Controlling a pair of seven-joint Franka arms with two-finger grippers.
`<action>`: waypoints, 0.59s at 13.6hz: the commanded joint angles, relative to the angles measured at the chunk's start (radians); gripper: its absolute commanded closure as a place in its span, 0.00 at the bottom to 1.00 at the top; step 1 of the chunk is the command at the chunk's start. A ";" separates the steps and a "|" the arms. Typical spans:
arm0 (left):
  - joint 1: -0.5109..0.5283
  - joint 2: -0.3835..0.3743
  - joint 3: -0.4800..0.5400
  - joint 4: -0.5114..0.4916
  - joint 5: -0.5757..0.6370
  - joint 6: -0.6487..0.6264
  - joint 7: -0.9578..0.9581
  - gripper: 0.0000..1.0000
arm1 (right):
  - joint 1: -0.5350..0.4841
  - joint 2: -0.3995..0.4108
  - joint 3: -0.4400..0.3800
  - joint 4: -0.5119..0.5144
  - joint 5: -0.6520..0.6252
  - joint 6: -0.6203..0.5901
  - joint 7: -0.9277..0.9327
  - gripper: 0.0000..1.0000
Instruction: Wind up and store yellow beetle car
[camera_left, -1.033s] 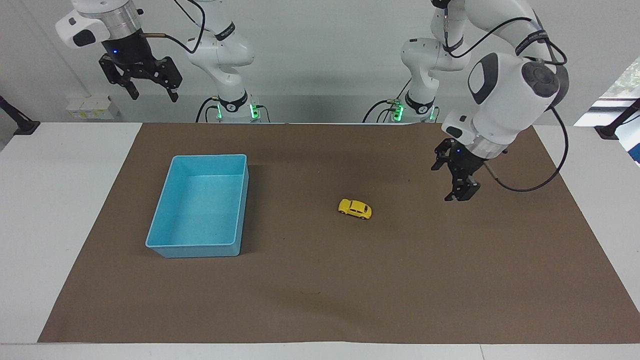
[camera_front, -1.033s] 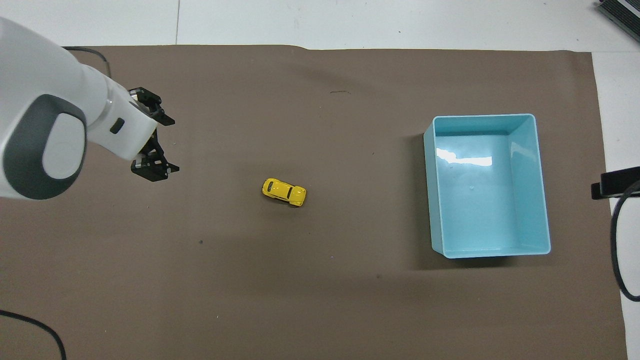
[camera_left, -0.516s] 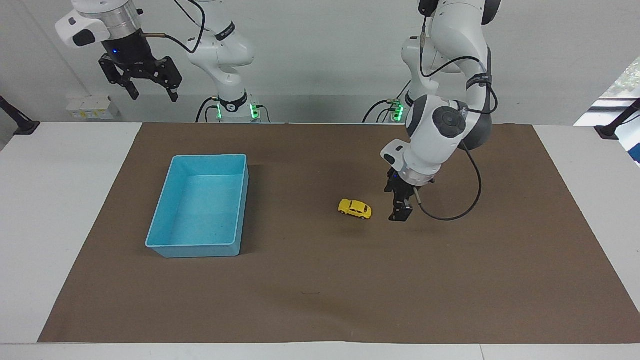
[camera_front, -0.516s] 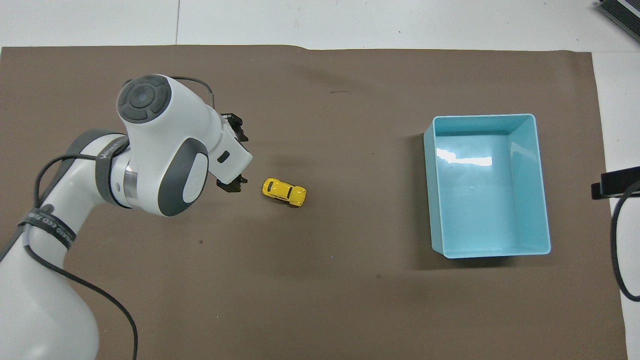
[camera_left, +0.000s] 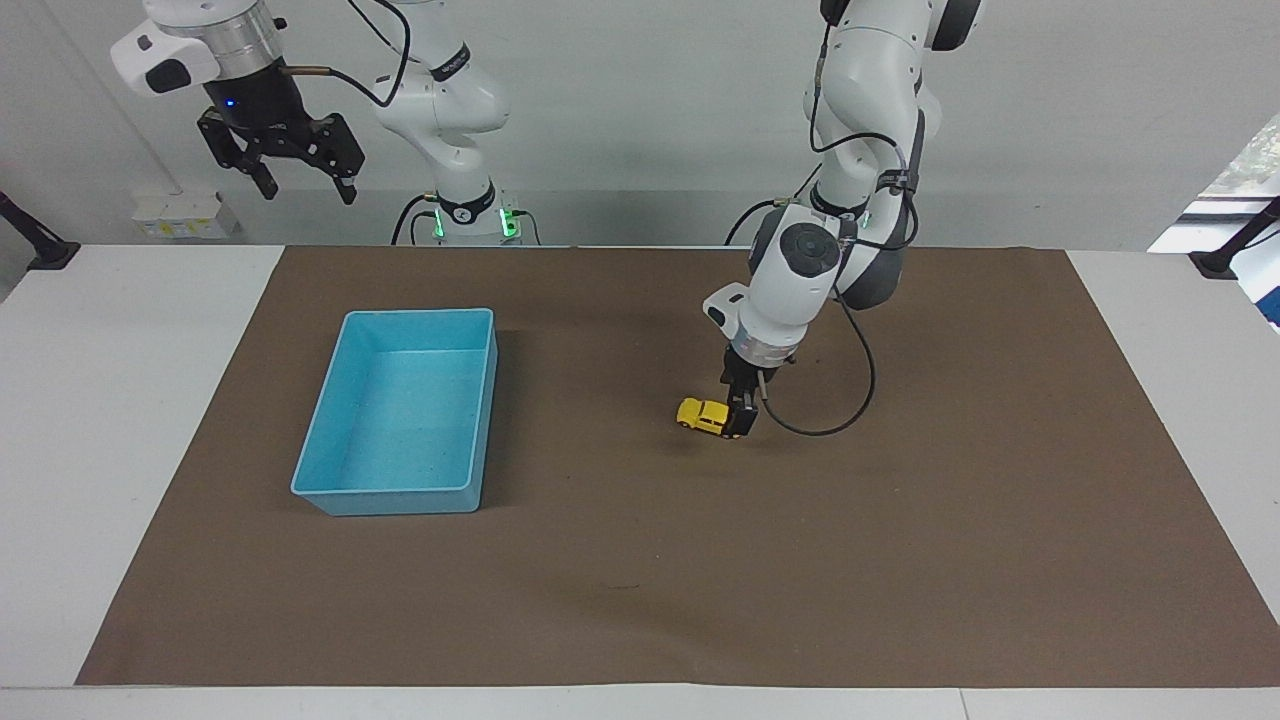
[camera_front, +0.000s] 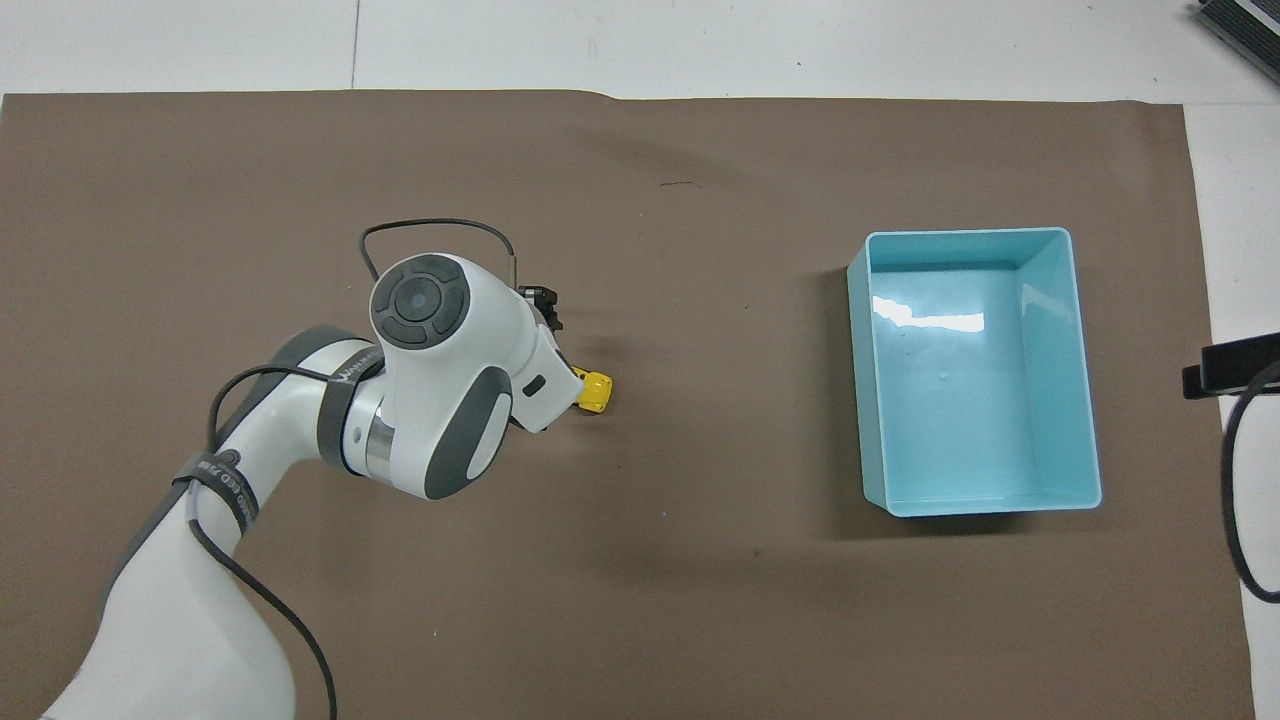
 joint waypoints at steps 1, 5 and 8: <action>-0.040 0.005 0.026 -0.041 -0.006 0.056 -0.017 0.00 | -0.009 -0.015 -0.002 -0.012 0.028 -0.003 -0.022 0.00; -0.062 0.020 0.029 -0.078 -0.001 0.097 -0.045 0.00 | -0.009 -0.015 -0.002 -0.012 0.028 -0.003 -0.022 0.00; -0.086 0.018 0.031 -0.069 0.098 0.088 -0.111 0.99 | -0.009 -0.015 -0.002 -0.012 0.028 -0.001 -0.022 0.00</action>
